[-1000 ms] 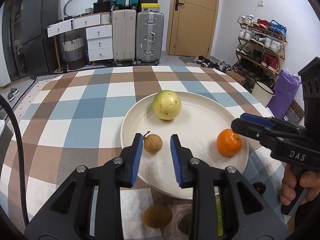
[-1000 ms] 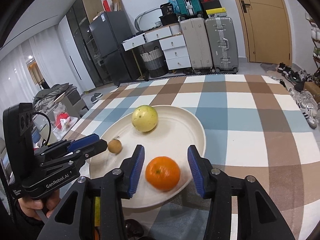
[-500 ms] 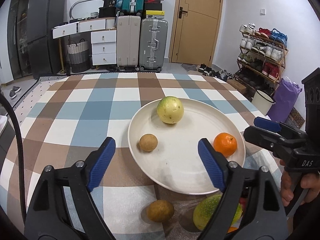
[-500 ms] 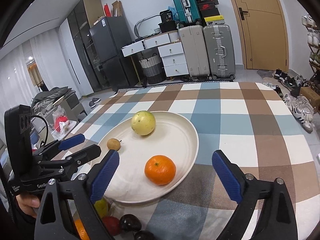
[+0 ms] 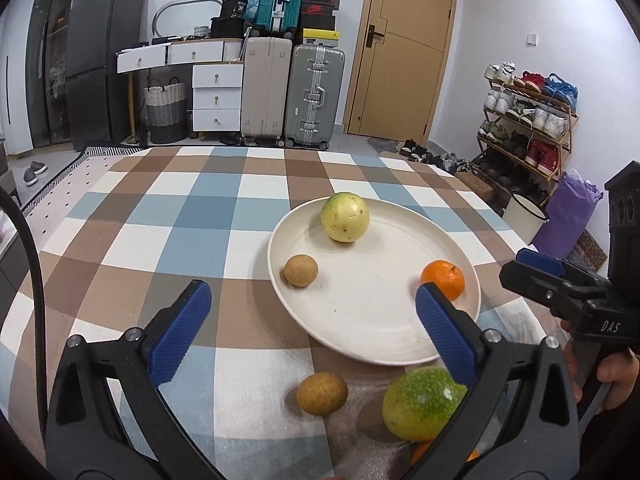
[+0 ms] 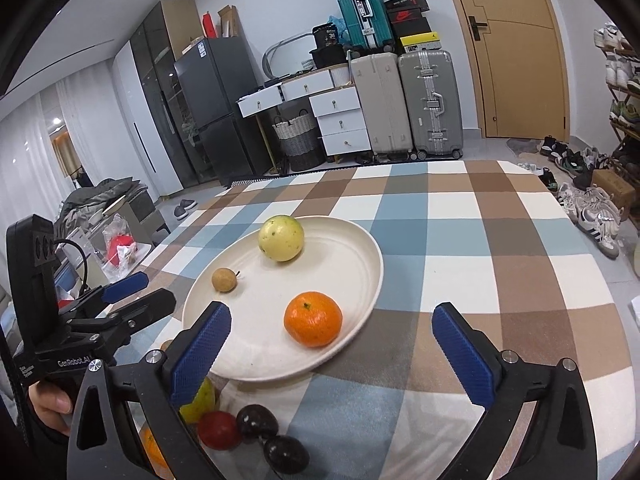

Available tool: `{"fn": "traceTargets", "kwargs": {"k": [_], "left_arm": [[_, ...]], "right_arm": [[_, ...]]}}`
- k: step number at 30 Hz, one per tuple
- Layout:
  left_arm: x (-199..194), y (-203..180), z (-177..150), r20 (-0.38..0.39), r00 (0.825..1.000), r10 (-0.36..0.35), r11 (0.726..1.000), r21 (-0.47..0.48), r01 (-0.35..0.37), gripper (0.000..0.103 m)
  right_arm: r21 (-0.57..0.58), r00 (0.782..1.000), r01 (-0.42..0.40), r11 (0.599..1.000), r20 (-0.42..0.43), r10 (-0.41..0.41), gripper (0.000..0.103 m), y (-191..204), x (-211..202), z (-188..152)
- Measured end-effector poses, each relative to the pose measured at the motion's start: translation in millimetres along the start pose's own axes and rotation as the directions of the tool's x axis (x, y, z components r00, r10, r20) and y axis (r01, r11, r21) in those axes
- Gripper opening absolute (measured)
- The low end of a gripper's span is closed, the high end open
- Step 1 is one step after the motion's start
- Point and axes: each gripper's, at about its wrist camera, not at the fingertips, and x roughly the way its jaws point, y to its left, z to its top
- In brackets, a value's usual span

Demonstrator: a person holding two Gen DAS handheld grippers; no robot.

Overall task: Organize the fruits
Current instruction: 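Withdraw both grippers from the plate back toward the remaining fruits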

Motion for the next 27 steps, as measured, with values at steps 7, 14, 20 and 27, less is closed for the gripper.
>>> {"fn": "traceTargets", "kwargs": {"k": [7, 14, 20, 27], "left_arm": [[-22, -1, -13, 0.012, 1.0, -0.001, 1.0, -0.011, 0.001, 0.102], [-39, -11, -23, 0.027, 1.0, 0.009, 0.999, 0.036, -0.01, 0.102], [-48, -17, -30, 0.022, 1.0, 0.011, 0.998, 0.057, -0.012, 0.102], [-52, -24, -37, -0.008, 1.0, 0.008, 0.997, 0.081, -0.007, 0.102]], "right_arm": [[0.023, 1.0, 0.012, 1.0, 0.006, -0.012, 0.102, -5, -16, -10], [0.033, 1.0, 0.029, 0.999, 0.009, -0.03, 0.102, -4, -35, -21], [0.025, 0.999, 0.032, 0.999, 0.014, -0.032, 0.102, -1, -54, -34], [0.008, 0.999, 0.041, 0.999, -0.028, -0.041, 0.102, 2, -62, -42]]}}
